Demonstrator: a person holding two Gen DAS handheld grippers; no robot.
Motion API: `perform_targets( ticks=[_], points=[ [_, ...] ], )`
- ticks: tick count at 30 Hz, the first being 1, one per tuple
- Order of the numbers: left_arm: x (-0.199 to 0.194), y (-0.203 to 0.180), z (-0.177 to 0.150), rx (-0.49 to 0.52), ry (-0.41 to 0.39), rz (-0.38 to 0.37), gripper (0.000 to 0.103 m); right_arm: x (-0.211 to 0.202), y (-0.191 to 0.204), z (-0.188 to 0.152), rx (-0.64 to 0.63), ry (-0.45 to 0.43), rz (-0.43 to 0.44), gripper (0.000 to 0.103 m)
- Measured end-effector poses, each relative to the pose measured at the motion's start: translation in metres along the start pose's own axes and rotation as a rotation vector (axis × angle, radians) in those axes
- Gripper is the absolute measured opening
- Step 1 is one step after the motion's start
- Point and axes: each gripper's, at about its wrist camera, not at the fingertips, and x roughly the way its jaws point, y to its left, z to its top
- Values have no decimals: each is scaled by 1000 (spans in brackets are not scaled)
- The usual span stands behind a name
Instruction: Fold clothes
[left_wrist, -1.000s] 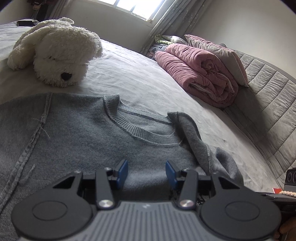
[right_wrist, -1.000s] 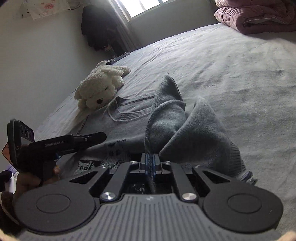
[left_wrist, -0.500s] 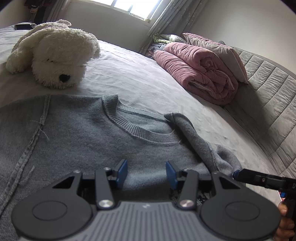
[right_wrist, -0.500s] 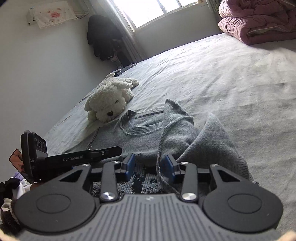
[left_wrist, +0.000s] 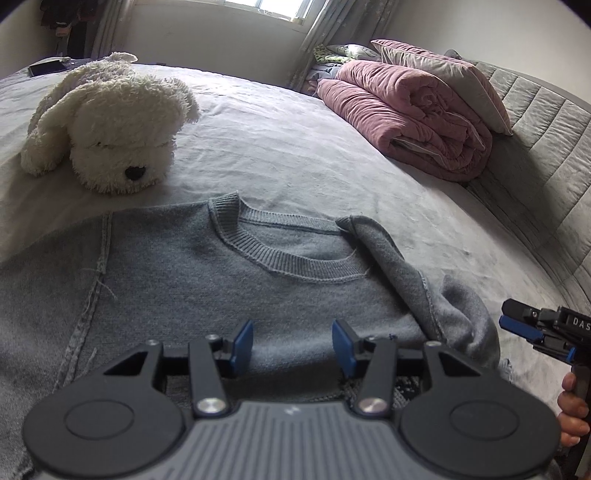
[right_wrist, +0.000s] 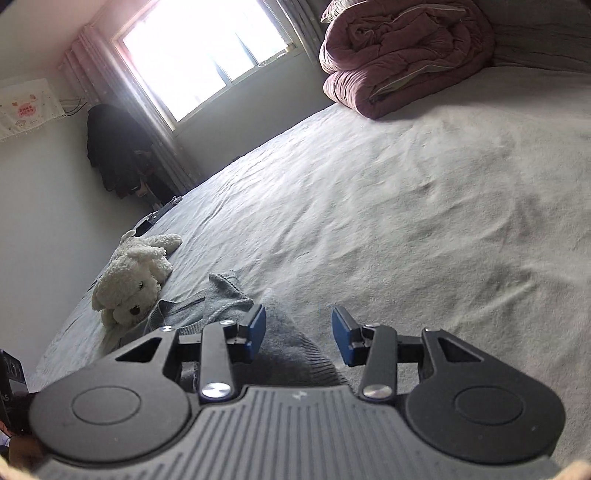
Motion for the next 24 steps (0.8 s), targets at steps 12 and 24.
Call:
perform_targets(
  ticks=[12, 24],
  points=[
    [27, -69, 51, 61, 99, -85, 49, 27, -5, -18, 15, 91, 42, 33],
    [87, -110, 96, 105, 197, 50, 49, 13, -1, -12, 12, 45, 70, 9]
  ],
)
